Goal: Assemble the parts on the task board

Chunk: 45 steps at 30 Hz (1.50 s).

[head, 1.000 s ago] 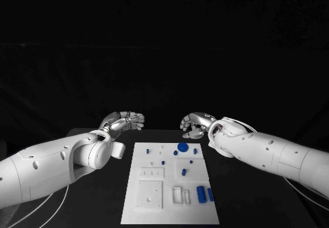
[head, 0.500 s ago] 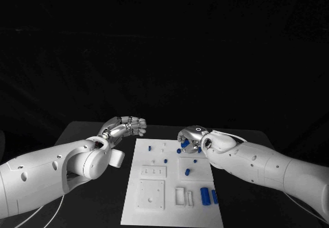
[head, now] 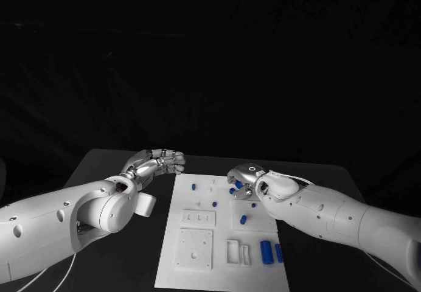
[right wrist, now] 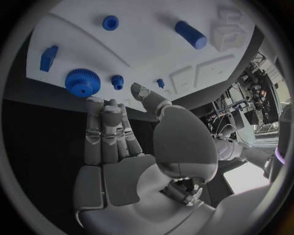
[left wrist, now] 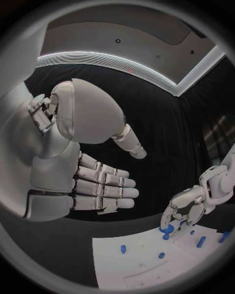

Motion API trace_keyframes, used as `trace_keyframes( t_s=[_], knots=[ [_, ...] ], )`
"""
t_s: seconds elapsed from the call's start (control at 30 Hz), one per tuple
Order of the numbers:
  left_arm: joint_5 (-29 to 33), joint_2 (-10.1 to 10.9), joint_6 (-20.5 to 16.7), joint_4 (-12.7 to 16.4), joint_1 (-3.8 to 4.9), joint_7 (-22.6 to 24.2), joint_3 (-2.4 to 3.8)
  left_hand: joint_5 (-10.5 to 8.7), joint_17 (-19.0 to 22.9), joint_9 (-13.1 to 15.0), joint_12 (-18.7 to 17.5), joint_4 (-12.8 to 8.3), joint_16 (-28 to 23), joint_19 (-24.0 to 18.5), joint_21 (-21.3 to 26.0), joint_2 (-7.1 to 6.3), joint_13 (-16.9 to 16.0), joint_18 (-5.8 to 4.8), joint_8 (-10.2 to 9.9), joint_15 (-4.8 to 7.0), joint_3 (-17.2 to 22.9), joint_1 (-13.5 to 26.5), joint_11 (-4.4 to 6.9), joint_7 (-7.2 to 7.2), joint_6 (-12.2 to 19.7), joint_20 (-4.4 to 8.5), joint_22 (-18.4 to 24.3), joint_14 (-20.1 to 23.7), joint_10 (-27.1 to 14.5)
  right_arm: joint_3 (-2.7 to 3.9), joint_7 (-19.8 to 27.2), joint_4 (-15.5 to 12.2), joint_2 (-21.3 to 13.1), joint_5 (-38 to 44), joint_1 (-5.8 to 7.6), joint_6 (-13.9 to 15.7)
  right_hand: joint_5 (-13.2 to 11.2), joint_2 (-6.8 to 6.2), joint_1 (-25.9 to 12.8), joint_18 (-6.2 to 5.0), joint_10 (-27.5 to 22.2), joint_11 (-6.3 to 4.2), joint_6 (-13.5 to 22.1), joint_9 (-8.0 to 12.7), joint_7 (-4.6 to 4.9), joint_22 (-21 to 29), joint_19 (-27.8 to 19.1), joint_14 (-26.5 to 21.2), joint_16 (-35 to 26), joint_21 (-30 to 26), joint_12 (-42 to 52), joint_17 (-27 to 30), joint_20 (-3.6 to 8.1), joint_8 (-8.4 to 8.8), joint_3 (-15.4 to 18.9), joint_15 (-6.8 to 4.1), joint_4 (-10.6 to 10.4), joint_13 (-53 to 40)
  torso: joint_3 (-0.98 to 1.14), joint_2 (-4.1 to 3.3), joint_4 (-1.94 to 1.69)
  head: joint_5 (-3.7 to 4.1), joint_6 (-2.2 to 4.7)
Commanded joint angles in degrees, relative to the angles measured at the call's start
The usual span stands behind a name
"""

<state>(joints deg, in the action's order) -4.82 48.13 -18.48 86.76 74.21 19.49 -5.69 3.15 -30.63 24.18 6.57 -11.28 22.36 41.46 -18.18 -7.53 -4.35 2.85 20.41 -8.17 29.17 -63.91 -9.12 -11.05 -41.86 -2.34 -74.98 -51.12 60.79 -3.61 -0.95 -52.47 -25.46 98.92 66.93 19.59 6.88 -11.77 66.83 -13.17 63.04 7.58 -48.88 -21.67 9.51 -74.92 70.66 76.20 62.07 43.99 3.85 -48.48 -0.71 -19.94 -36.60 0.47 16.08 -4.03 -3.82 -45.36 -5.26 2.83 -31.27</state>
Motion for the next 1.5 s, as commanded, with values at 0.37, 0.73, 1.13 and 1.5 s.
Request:
trace_keyframes(
  t_s=[0.37,0.73,1.13,1.5],
  knots=[
    [-0.31,0.27,0.75,1.21,0.41,0.36,0.06,0.27,0.08,-0.08,-0.50,-0.48,-0.09,-0.51,-0.23,0.12,0.10,0.34,-0.29,0.02,0.13,0.62,-0.51,-0.66,0.29,0.04,-1.28,0.57,0.03,-0.01,-1.66,0.12,-0.16,2.83,-0.03,0.77,-2.58,-0.46,0.10,-1.83,1.47,-0.66,-1.35,-0.07,-0.14,-1.21,2.28,-0.23,1.35,0.76,0.50,0.92,1.58,0.05,-3.55,-0.08,-0.43,-0.21,-0.23,-2.81,-0.40,0.19,0.30],
    [-0.31,0.47,0.79,1.18,0.64,0.19,0.06,0.26,0.11,-0.11,-0.63,-0.50,-0.11,-0.61,-0.25,0.11,0.14,0.34,-0.30,-0.02,0.16,0.73,-0.55,-0.65,0.24,0.00,-1.28,0.66,-0.03,-0.01,-1.50,0.16,-0.05,3.05,-0.04,0.67,-3.70,0.21,-0.12,-1.83,4.56,-1.65,-3.53,-0.43,-0.67,-1.22,2.31,-0.40,2.09,1.24,1.44,1.80,1.68,-0.77,-6.42,-1.03,-1.11,-1.11,-0.23,-3.92,-0.60,0.39,0.58],
    [-0.31,0.29,0.95,0.85,0.71,-0.03,0.06,0.25,0.13,-0.14,-0.77,-0.50,-0.11,-0.68,-0.27,0.08,0.19,0.34,-0.34,-0.05,0.19,0.85,-0.60,-0.66,0.24,-0.04,-1.28,0.70,-0.10,-0.01,-2.90,-0.56,-0.55,4.72,-0.04,3.70,-4.08,2.23,0.41,-1.83,9.42,-3.56,-7.37,-1.85,-2.20,-1.54,2.80,-0.56,2.81,3.83,3.33,2.61,2.41,-2.71,-11.17,-2.89,-2.13,-3.66,-0.11,-5.17,-0.53,0.48,1.44],
    [-0.31,0.33,0.94,0.74,0.71,-0.19,0.06,0.24,0.14,-0.17,-0.90,-0.54,-0.09,-0.73,-0.31,0.05,0.22,0.36,-0.37,-0.06,0.23,0.90,-0.66,-0.67,0.25,-0.05,-1.28,0.72,-0.19,0.01,-4.39,-2.54,-1.06,5.71,-0.04,8.50,-4.09,2.27,0.52,-1.83,11.42,-4.47,-8.87,-3.03,-2.90,-1.47,2.59,-0.70,3.60,6.62,3.98,2.76,2.94,-3.53,-12.45,-3.81,-1.38,-5.52,-0.06,-5.87,-0.61,0.48,2.26]
  ],
)
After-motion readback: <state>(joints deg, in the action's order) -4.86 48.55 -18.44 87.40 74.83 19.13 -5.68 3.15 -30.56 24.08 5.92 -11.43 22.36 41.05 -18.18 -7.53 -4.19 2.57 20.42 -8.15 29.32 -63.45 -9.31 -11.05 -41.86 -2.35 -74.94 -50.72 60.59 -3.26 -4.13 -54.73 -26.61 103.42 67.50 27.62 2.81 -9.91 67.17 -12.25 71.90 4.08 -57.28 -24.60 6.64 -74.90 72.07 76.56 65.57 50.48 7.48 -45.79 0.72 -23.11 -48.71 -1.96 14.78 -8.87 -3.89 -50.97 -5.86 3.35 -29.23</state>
